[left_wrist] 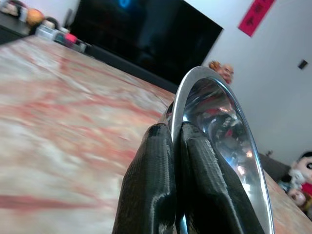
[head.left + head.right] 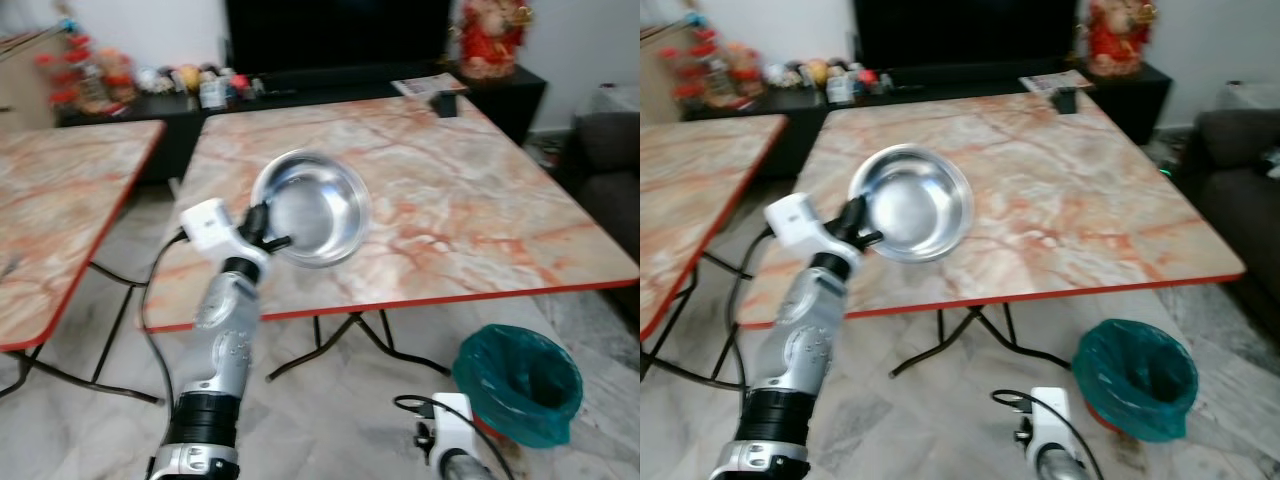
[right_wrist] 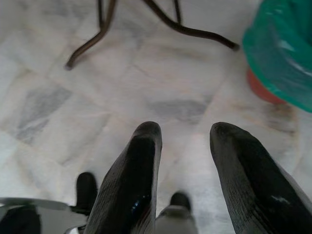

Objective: Setting the table

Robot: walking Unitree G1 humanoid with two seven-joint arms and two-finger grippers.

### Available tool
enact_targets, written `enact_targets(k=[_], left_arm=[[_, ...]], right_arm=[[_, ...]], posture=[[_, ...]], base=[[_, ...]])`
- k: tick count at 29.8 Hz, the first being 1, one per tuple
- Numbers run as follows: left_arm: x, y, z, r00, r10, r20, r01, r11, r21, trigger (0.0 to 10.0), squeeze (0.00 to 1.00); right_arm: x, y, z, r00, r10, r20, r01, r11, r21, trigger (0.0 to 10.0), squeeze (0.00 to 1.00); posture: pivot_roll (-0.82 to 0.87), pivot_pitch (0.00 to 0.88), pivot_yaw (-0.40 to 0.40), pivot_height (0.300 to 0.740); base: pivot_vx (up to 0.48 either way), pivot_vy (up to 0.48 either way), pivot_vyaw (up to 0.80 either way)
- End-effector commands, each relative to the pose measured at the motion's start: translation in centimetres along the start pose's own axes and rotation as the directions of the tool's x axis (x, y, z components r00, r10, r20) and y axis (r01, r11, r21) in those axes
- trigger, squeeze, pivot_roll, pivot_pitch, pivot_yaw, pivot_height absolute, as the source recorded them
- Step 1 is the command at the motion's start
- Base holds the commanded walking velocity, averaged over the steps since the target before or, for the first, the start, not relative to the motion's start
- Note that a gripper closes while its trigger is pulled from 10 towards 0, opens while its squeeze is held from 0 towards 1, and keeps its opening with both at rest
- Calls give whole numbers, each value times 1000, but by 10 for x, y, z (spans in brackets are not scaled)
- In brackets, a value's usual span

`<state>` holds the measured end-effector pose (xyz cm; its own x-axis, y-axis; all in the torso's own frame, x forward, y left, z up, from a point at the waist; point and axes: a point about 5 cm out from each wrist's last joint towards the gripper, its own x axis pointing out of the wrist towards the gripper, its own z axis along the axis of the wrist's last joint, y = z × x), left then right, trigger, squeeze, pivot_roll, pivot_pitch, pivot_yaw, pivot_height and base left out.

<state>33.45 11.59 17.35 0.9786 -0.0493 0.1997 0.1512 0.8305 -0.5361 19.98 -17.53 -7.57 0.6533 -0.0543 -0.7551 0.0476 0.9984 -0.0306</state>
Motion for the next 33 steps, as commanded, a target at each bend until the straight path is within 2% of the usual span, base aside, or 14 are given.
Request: enact_targets(k=[1, 7, 16, 22, 33], left_arm=[[3, -13, 3, 999, -45, 19, 45, 999, -2, 10000, 0], [4, -15, 2, 998, -55, 12, 55, 999, -1, 10000, 0], [5, -14, -4, 998, -55, -24, 54, 998, -9, 10000, 0], [6, -5, -10, 999, -7, -51, 4, 998, -61, 10000, 0], [8, 3, -9, 999, 31, -44, -35, 996, -77, 10000, 0]], right_arm=[[0, -8, 1, 1000, -20, 3, 20, 1000, 3, 10000, 0], [0, -8, 0, 1000, -21, -1, 21, 1000, 8, 10000, 0], [-1, -8, -1, 1000, -21, -3, 21, 1000, 13, 10000, 0], [0, -7, -1, 1000, -15, -4, 15, 1000, 10, 10000, 0], [-1, -6, -2, 1000, -11, -6, 11, 1000, 18, 10000, 0]], posture=[[21, 0, 59, 740], [19, 0, 61, 740], [15, 0, 63, 740], [16, 0, 63, 740], [16, 0, 65, 740]], base=[[266, -334, 0], [262, -334, 0], [27, 0, 0], [0, 0, 0], [0, 0, 0]])
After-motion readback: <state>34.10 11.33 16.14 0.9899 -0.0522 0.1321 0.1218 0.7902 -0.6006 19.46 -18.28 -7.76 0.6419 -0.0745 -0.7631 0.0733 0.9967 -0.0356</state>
